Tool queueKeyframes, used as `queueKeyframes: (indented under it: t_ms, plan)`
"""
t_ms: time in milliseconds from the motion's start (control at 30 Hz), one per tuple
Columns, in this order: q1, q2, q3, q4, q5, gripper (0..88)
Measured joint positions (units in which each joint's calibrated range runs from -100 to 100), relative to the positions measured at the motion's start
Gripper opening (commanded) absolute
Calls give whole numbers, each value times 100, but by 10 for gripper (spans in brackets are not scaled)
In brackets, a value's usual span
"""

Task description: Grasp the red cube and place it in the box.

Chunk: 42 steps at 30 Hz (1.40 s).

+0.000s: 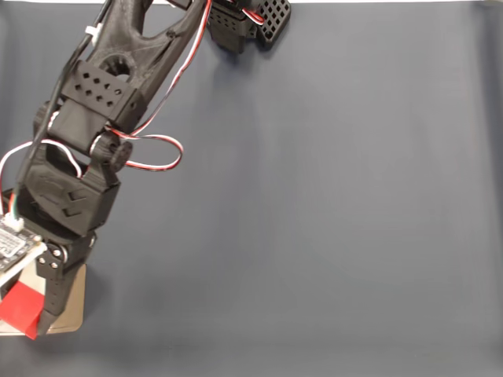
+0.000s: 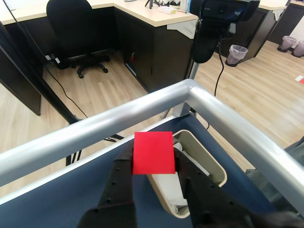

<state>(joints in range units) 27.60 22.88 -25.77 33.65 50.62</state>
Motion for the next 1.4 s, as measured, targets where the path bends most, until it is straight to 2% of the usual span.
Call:
queueKeyframes:
  t_ms: [1400]
  plan:
    - [504,365,-163,-40,20,0]
